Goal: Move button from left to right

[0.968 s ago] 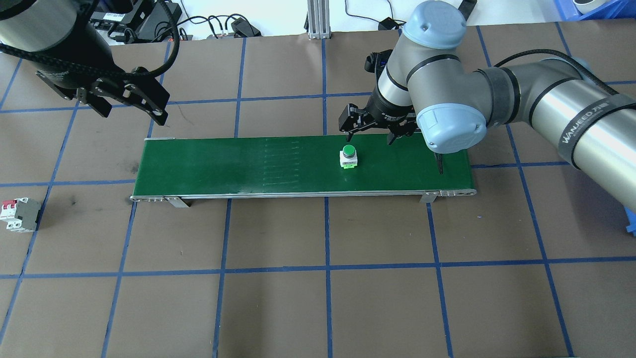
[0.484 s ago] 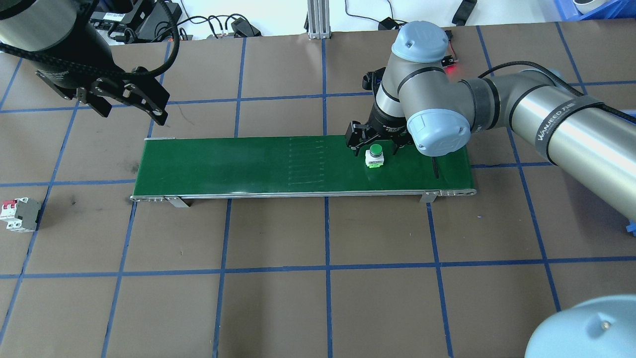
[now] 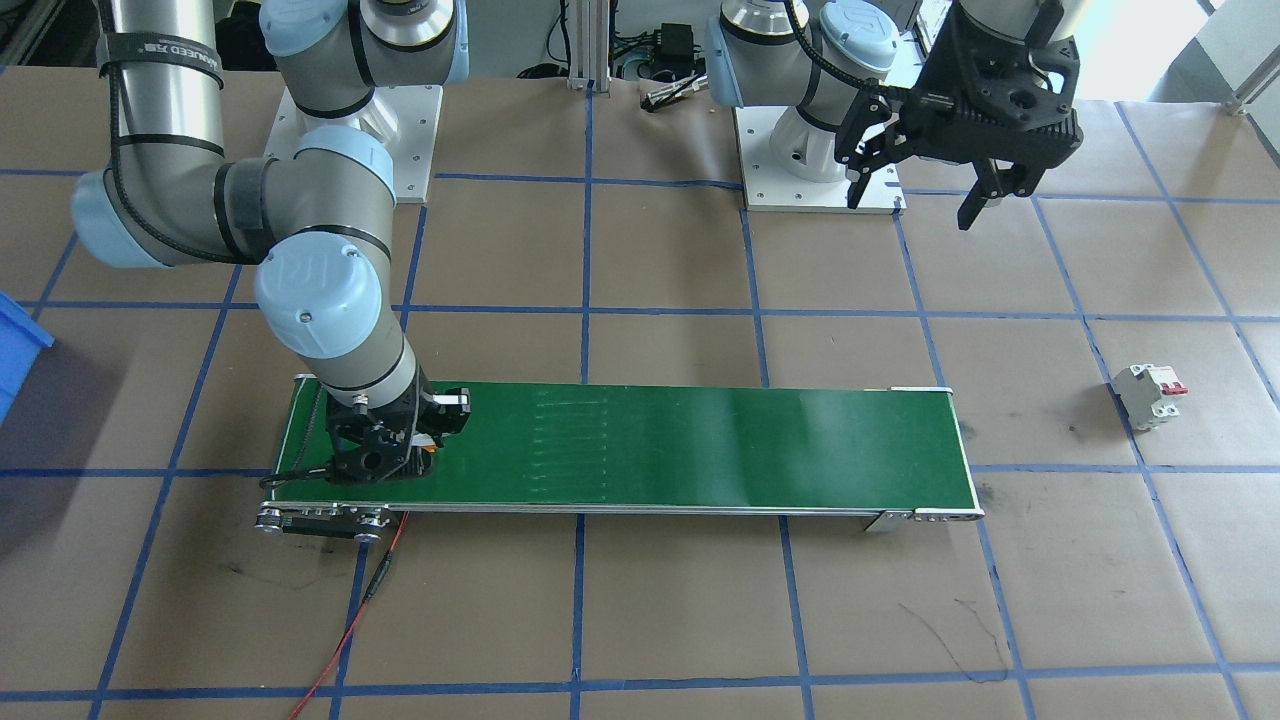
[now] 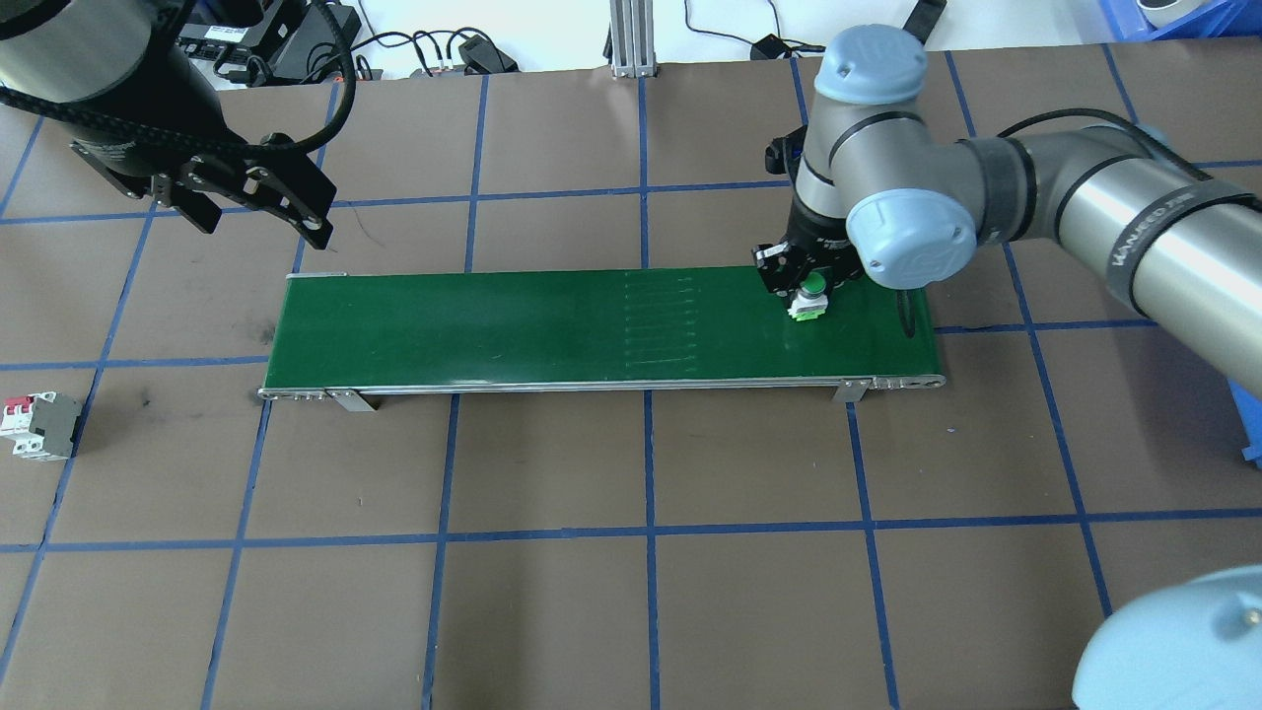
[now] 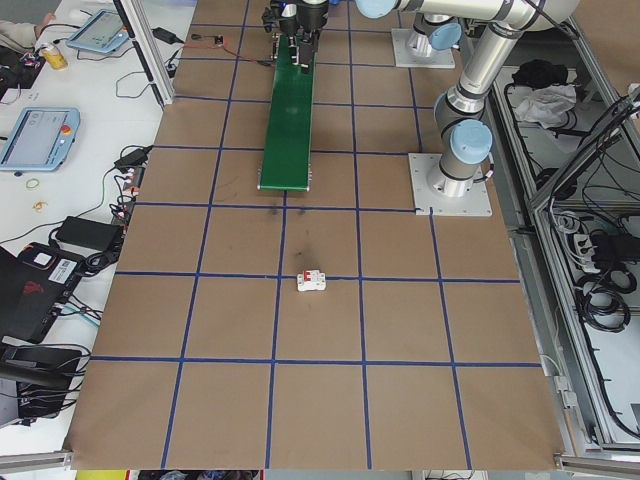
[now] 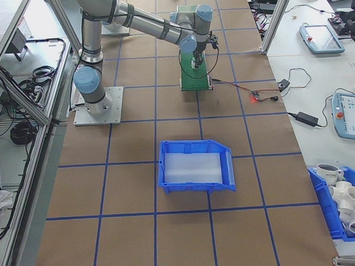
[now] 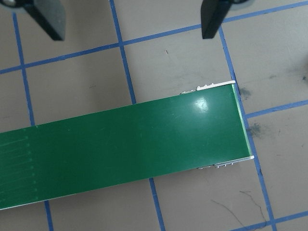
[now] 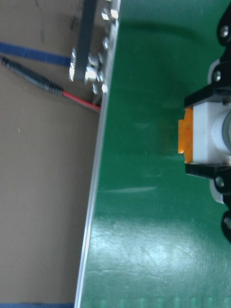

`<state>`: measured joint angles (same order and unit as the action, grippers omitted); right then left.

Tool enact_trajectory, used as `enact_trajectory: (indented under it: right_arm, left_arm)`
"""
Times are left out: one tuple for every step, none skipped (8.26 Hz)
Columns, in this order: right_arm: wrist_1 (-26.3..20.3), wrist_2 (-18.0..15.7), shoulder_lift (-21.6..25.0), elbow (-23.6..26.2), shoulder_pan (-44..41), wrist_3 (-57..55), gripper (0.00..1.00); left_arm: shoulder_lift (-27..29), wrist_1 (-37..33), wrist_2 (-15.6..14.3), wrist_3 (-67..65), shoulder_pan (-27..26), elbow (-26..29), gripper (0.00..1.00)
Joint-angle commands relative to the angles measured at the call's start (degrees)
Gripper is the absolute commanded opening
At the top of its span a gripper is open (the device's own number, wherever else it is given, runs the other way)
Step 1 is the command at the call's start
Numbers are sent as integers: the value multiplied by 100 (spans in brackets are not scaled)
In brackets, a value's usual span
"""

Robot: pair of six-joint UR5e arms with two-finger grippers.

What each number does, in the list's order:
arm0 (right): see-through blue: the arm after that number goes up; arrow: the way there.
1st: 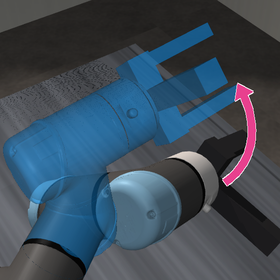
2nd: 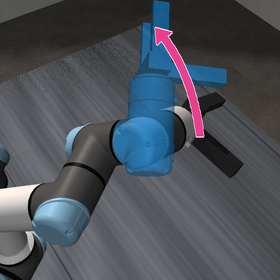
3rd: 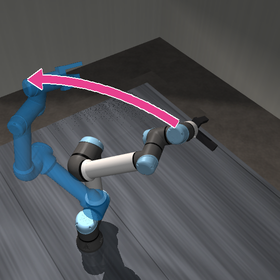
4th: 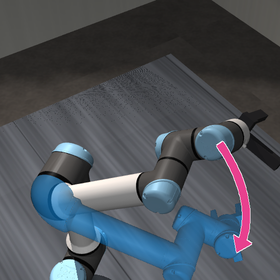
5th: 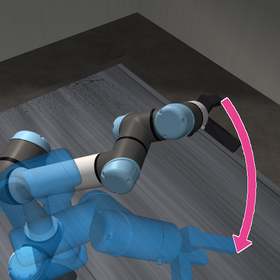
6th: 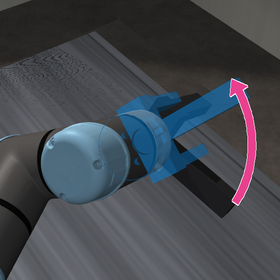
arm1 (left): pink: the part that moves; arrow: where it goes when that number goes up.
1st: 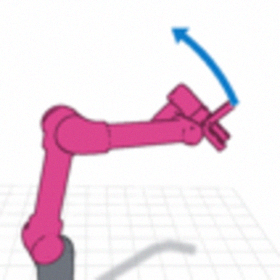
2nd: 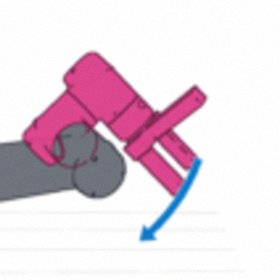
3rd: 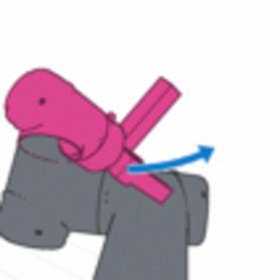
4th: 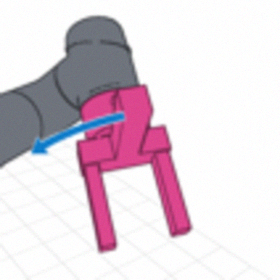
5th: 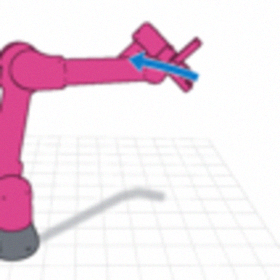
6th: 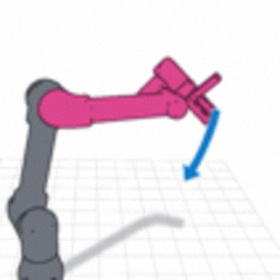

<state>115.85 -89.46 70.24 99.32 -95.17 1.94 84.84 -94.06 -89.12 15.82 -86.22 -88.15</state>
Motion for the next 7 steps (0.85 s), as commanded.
enact_trajectory:
  right_arm:
    - [-535,-159,506,-219,1101,2097,0]
    - [-738,-464,743,-264,1602,3257,0]
    - [-740,-650,911,-264,2068,4496,0]
    - [-748,-713,1130,-264,2647,5604,0]
    - [-757,-679,1184,-273,3331,6433,0]
    - [-722,-617,1185,-273,3956,7494,0]
    - [-600,-626,1168,-299,4423,8575,0]
  left_arm:
    - [6,-7,0,-9,9,-18,100]
    - [6,-7,0,-9,9,-9,100]
    - [6,-7,0,-9,9,-9,100]
    - [6,-7,0,-17,9,-9,100]
    - [6,-7,0,-17,9,-26,100]
    - [-3,-7,0,-17,9,-18,100]
    - [-3,-7,0,-17,9,-18,100]
